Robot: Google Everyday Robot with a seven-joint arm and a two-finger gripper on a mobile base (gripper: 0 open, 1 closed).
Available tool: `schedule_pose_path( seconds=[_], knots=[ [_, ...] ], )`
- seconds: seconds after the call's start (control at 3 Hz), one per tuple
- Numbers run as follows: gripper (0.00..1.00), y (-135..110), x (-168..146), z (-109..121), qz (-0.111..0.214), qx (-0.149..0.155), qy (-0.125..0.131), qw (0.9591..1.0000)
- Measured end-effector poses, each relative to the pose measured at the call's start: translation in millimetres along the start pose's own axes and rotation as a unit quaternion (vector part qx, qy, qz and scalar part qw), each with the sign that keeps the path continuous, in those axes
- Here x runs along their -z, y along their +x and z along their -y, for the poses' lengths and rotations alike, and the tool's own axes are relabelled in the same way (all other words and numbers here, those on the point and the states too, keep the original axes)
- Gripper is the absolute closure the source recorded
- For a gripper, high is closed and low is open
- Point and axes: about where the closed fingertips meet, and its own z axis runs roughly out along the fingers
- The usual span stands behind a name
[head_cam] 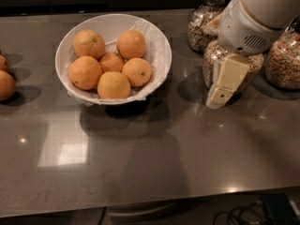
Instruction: Pick orange from white bowl
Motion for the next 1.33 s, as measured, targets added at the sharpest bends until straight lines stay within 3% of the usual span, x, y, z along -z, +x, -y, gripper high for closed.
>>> schedule_pose_path(
  seconds=[0.33,1.0,1.33],
  knots=[
    [0.00,-35.4,-27.6,21.4,0.040,0.034,-0.001,0.9986],
    [0.00,-41.3,-32.2,25.3,0.048,0.037,0.008,0.9981],
    [0.00,-63.6,-39.6,45.9,0.066,0.063,0.031,0.9954]
  ],
)
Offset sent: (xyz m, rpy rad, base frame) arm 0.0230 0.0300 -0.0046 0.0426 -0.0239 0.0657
